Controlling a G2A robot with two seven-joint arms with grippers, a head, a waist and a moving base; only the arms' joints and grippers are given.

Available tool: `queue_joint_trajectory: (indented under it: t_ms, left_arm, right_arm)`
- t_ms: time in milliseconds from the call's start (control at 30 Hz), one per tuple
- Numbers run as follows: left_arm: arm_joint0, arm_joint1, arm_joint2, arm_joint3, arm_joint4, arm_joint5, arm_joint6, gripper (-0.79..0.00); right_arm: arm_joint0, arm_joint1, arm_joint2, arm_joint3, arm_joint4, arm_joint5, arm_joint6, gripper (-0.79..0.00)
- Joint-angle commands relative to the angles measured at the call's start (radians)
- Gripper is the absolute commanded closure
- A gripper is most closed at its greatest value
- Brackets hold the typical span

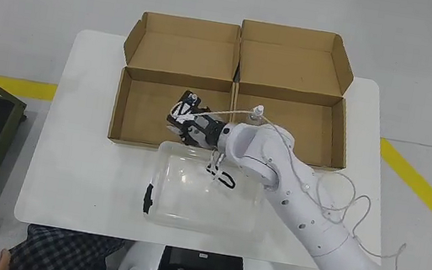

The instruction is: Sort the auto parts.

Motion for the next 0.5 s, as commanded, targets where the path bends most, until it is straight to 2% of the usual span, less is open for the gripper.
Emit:
queue_joint_trajectory:
  t_ms: [0, 167, 233, 333, 433, 467]
  left_arm:
    - [0.0, 0.0, 0.0, 0.0, 0.0, 0.0, 0.0, -0.785]
    - [0.0, 0.0, 0.0, 0.0, 0.0, 0.0, 0.0, -0.785]
    - [0.0, 0.0, 0.0, 0.0, 0.0, 0.0, 0.0, -0.785]
    - [0.0, 0.0, 0.0, 0.0, 0.0, 0.0, 0.0, -0.785]
    - [0.0, 0.0, 0.0, 0.0, 0.0, 0.0, 0.0, -0.785]
    - [0.0, 0.0, 0.0, 0.0, 0.0, 0.0, 0.0, -0.785]
  right_arm:
    - [-0.029, 0.011, 0.03, -0.064, -0.013, -0.02, -0.009, -0.413]
    - [-0.125, 0.041, 0.109, -0.236, -0.057, -0.077, -0.031, -0.416]
    - [-0.167, 0.052, 0.145, -0.293, -0.069, -0.088, -0.044, -0.443]
    - [-0.227, 0.067, 0.2, -0.362, -0.082, -0.105, -0.069, -0.533]
    - [-0.285, 0.081, 0.254, -0.411, -0.093, -0.12, -0.098, -0.551]
    - [-0.304, 0.085, 0.273, -0.423, -0.094, -0.124, -0.111, -0.579]
